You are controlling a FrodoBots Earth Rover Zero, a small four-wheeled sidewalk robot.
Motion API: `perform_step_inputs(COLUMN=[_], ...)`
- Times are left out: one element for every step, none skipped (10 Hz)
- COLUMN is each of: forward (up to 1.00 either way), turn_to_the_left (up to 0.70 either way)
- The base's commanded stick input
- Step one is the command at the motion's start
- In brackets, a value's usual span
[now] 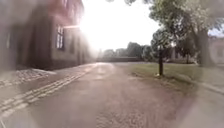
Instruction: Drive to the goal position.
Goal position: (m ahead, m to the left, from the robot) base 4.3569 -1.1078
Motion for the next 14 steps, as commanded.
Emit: perform_step_inputs(forward=[0.60,0.60,0.60,0.60,0.60,0.60,0.60,0.60,0.60,0.60,0.60,0.60,0.60,0.60], turn_to_the_left=[0.00,0.00,0.00,0.00,0.00,0.00,0.00,0.00,0.00,0.00,0.00,0.00,0.00,0.00])
